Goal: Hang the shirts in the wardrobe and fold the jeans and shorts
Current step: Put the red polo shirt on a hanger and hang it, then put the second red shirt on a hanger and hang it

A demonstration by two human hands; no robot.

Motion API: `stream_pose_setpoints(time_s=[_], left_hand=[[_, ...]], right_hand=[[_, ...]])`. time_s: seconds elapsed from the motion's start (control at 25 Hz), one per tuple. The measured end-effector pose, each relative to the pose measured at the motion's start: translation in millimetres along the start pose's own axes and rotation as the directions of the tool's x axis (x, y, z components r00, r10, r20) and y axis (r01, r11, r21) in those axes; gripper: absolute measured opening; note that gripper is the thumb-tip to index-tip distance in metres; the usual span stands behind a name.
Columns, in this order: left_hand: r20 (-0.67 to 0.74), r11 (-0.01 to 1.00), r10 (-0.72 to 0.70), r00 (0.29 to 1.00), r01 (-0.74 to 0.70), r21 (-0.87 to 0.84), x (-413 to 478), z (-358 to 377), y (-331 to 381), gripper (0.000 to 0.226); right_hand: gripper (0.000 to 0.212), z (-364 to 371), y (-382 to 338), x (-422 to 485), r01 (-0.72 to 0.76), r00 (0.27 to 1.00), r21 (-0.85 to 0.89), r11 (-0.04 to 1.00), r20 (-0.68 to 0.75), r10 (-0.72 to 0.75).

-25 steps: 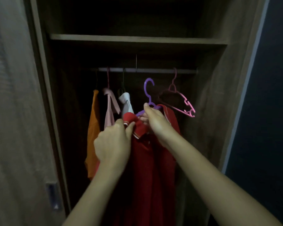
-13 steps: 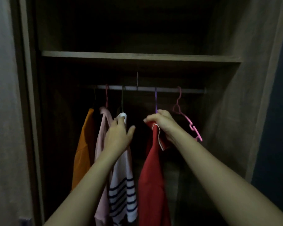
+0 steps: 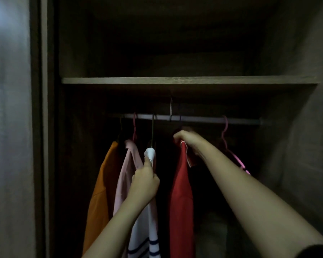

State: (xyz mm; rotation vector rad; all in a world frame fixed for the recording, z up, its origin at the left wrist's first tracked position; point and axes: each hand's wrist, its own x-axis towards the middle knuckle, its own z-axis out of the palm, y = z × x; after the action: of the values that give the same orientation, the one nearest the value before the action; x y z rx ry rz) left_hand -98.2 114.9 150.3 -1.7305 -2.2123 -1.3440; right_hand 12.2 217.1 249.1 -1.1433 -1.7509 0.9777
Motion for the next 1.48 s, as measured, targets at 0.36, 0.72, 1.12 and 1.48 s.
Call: stream_pose_setpoints(time_s=[0.36, 0.72, 1.12, 1.48], left_hand=[[0.063, 0.995, 0.081, 0.995, -0.076, -0.072, -1, -9, -14, 0.066], [-0.171, 0.978, 0.135, 0.976, -0.159, -0.133, -54, -67, -77, 0.054], [-0.109, 0.932, -0.246, 0.963, 0.266, 0.246, -204, -186, -298, 0.057], [-0.039, 0.678, -0.502, 0.864, 0.422, 0.602, -333, -278, -503, 0.069]], right_hand=[[0.004, 15, 24, 4, 0.071, 0.997, -0.183, 0.981, -0.015, -0.074], [0.039, 80, -8, -71, 0.618, 0.729, -0.428, 0.659, -0.001, -0.684], [0.039, 353, 36, -209, 0.688, 0.702, -0.278, 0.671, 0.488, -0.518], [0.062, 556, 76, -305, 0.471, 0.733, -0.345, 0.812, 0.665, -0.143]])
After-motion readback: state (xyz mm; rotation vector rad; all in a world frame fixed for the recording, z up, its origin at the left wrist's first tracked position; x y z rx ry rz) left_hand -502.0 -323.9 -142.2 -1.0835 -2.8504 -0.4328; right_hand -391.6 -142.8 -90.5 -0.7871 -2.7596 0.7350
